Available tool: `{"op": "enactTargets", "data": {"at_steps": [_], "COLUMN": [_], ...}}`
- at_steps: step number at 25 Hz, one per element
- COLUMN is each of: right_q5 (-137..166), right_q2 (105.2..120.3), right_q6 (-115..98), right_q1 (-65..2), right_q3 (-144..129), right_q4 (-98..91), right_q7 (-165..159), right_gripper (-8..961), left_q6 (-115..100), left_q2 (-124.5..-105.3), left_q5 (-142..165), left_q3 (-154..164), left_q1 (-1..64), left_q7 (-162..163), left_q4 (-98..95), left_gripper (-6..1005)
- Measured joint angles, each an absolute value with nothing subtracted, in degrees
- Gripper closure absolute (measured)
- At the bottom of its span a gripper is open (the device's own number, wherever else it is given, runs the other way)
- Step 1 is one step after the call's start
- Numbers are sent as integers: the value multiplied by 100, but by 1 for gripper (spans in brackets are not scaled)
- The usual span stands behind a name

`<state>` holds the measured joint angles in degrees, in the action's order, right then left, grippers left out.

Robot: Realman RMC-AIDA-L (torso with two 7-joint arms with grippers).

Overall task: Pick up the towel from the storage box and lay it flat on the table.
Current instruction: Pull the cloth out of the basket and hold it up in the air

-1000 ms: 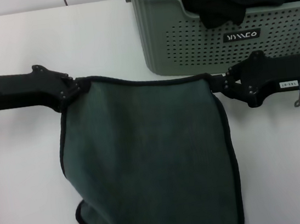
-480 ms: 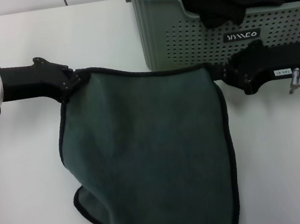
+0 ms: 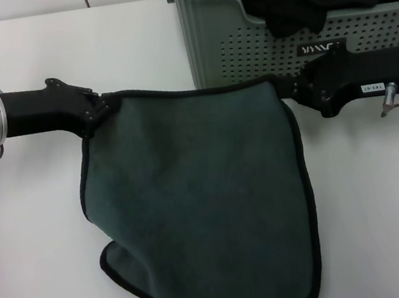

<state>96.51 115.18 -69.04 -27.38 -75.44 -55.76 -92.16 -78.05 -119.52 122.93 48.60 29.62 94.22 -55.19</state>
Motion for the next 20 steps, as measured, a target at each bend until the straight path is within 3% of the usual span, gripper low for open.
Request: {"op": "enactTargets", "data": {"at_steps": [20], "right_q5": [9446], "right_q2": [11564], "right_q6": [-7682], "right_q1": [-2529], "right_q3": [-7281], "right_q4": [-5946], "right_q7": [-9098], "right_gripper": [840], "left_q6": [-8363], "left_q2": [-11970], "left_q5": [11829], "left_q3": [4887], "left_q1": [2883], "left_q7": [9349], "left_q4": [-5657], "left_gripper": [973]}}
